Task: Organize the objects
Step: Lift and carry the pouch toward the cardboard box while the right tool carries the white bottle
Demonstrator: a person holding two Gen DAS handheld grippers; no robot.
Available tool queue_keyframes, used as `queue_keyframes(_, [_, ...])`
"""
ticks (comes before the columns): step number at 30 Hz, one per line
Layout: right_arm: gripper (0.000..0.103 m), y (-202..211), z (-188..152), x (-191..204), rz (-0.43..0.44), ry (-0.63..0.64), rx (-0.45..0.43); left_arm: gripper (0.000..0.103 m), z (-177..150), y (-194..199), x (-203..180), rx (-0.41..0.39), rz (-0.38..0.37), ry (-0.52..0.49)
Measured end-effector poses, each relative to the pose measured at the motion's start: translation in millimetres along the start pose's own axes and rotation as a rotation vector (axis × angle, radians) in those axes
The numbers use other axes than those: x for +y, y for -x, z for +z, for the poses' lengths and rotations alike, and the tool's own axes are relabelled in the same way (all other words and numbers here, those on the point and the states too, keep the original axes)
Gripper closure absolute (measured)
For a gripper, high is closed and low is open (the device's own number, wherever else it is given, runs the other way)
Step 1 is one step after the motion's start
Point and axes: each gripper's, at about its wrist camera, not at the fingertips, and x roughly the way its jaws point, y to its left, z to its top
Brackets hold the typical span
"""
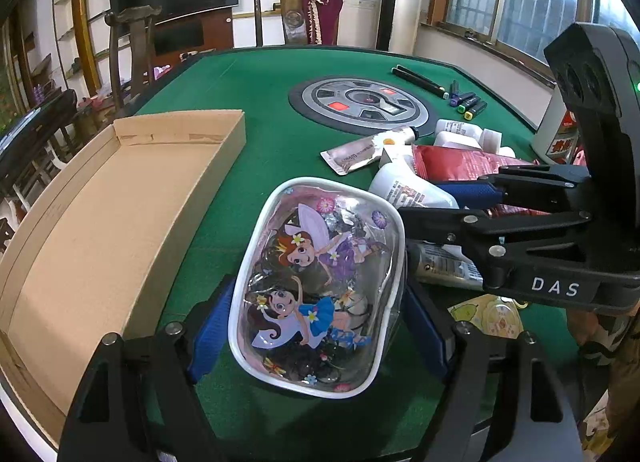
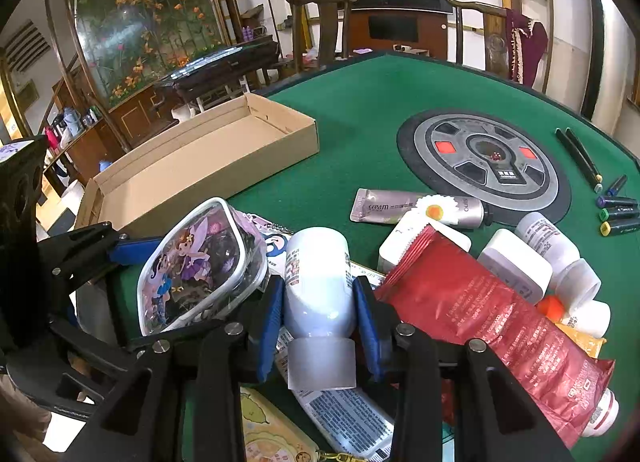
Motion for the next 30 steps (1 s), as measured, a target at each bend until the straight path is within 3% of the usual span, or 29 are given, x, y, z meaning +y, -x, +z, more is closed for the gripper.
queue_keyframes(30, [0.065,23,3,10,-0.047,0.0,-0.1,0.024,8,37,3,-0.071,0.017,0.017])
